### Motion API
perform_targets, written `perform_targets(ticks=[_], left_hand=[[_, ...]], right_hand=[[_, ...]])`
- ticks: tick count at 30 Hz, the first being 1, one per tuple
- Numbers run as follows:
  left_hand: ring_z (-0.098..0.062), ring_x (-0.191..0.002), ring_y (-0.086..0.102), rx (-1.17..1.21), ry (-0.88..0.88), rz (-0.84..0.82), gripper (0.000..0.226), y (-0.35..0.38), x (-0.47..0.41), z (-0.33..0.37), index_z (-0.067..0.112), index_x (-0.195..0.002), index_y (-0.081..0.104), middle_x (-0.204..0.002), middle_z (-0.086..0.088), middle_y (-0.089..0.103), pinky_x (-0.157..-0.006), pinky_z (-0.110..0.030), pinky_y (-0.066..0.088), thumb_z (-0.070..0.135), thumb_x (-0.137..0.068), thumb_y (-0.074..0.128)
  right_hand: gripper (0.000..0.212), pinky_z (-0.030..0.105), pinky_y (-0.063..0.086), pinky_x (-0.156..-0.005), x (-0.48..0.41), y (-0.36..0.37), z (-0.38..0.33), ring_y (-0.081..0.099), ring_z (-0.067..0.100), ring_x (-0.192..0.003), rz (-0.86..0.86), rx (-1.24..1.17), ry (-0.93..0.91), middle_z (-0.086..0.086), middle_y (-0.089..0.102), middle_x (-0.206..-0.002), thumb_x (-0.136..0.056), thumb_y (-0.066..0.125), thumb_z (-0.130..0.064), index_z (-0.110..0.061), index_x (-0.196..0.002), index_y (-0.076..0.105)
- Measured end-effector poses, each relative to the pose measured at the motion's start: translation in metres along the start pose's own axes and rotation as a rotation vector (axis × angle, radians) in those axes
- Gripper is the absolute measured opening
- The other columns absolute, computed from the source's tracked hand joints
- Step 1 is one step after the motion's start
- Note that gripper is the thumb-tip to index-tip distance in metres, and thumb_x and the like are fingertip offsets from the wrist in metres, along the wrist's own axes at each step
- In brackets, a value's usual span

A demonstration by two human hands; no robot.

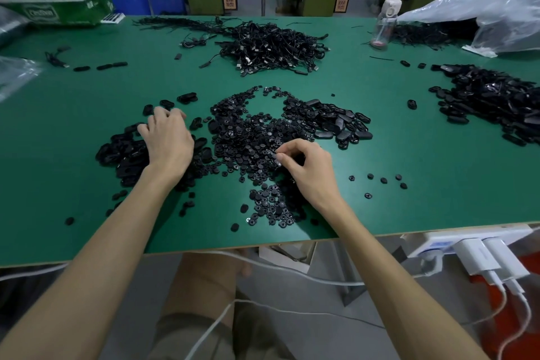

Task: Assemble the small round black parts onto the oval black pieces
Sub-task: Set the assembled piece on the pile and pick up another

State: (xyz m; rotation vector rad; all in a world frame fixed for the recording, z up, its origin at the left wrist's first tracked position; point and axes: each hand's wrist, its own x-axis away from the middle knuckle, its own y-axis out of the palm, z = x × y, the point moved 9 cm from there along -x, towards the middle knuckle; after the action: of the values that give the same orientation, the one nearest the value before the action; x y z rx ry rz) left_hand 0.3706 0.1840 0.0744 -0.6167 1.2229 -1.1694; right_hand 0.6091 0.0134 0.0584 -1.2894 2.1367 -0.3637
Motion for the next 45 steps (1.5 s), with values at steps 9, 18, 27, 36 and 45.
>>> perform_targets(ticks=[9,18,27,36,45], left_hand=[[-0.038,-0.123,0.061,0.027,0.153,-0.201,0.029,0.027,-0.012,0.023,0.001,-0.131,0.067,-0.131,-0.021,0.068,-0.111,-0.052,0.040,0.006,-0.105,0.056],[-0.042,-0.107,0.061,0.008,0.131,-0.143,0.030,0.016,-0.016,0.016,-0.005,-0.121,0.061,-0.116,-0.027,0.064,-0.096,-0.054,0.050,-0.015,-0.093,0.057],[-0.022,-0.108,0.068,0.512,0.093,-0.154,0.028,-0.013,0.005,0.044,0.009,-0.120,0.074,-0.122,-0.013,0.070,-0.102,-0.028,0.051,-0.002,-0.097,0.065],[-0.027,-0.088,0.077,1.194,0.034,-0.396,0.024,0.020,0.078,0.105,0.004,-0.115,0.072,-0.097,-0.016,0.075,-0.075,-0.035,0.064,0.000,-0.092,0.074],[-0.024,-0.094,0.077,1.291,0.055,-0.414,0.031,0.030,0.090,0.103,0.003,-0.121,0.073,-0.103,-0.008,0.080,-0.085,-0.033,0.062,-0.005,-0.091,0.072]], right_hand=[[0.009,0.036,0.051,-0.084,0.001,0.001,-0.001,0.062,0.016,-0.093,-0.012,0.003,-0.005,-0.013,0.068,-0.087,-0.094,0.074,-0.021,-0.028,-0.090,0.071],[0.006,0.030,0.050,-0.083,0.001,0.001,-0.001,0.061,0.012,-0.092,-0.012,0.013,-0.005,-0.015,0.068,-0.088,-0.094,0.075,-0.021,-0.027,-0.091,0.072],[0.011,0.010,0.045,-0.081,0.000,-0.005,-0.005,0.064,-0.002,-0.093,0.031,-0.016,-0.016,-0.020,0.068,-0.089,-0.094,0.073,-0.011,-0.021,-0.097,0.074],[0.017,0.013,0.050,-0.088,0.001,-0.011,-0.010,0.067,0.001,-0.095,0.047,-0.055,-0.006,-0.009,0.076,-0.099,-0.094,0.069,-0.005,-0.014,-0.105,0.078],[0.010,0.032,0.057,-0.087,-0.001,-0.012,-0.002,0.071,0.010,-0.087,0.056,-0.187,0.027,-0.006,0.076,-0.090,-0.093,0.073,-0.007,-0.012,-0.101,0.077]])
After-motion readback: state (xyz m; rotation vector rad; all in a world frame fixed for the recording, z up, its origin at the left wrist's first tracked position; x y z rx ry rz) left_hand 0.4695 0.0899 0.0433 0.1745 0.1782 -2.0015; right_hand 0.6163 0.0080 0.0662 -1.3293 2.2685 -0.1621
